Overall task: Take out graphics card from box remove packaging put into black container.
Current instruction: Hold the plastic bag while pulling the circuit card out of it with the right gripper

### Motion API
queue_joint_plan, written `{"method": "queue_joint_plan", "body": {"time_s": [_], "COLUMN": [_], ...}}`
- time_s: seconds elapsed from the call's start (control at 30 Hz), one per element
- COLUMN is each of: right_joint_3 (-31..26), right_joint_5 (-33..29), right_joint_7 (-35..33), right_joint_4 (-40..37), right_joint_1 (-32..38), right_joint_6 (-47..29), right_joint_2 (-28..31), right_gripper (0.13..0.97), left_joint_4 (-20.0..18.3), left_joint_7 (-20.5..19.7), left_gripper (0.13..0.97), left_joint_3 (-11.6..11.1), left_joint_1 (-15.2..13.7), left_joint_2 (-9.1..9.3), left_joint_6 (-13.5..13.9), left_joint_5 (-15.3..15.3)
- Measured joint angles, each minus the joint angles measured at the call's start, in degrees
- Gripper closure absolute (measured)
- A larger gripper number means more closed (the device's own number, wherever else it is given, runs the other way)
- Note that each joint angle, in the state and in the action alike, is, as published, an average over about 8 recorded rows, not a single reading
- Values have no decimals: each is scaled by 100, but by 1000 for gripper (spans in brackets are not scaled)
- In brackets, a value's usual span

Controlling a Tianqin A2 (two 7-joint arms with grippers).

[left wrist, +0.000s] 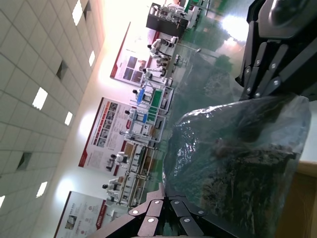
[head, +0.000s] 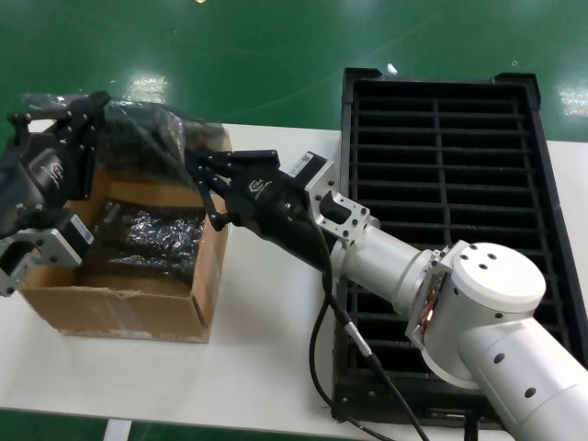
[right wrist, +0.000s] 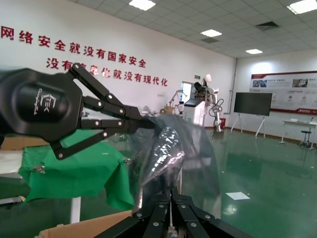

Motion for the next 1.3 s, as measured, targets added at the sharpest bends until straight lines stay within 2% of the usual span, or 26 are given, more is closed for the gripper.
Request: {"method": "queue_joint_plan", "body": {"time_s": [0.23, 0.37, 0.63, 0.93, 1.3], "right_joint_3": [17, -33, -142, -208, -231], "right_joint_5": [-30, 53, 292, 549, 792], "right_joint_7": [21, -25, -168, -351, -512], "right_joint_4": [-20, -77, -221, -324, -379], "right_joint_1": [-5, 24, 101, 158, 188], "right_joint_6": [-27, -48, -70, -61, -106], "right_joint_2": [0, 0, 0, -1, -1], "right_gripper": [904, 904, 784, 697, 775], "left_joint_4": [-72, -122, -243, -328, -331], "left_joint_7": [-71, -111, -209, -256, -315], "left_gripper": [957, 957, 957, 957, 957], "left_joint_3": [-61, -79, -123, -116, -72], "left_joint_1": [34, 69, 165, 276, 345], "left_joint_2": [-17, -25, -44, -48, -91], "left_joint_6": [1, 6, 64, 140, 162], "left_joint_5": [-31, -40, -98, -127, -78]}}
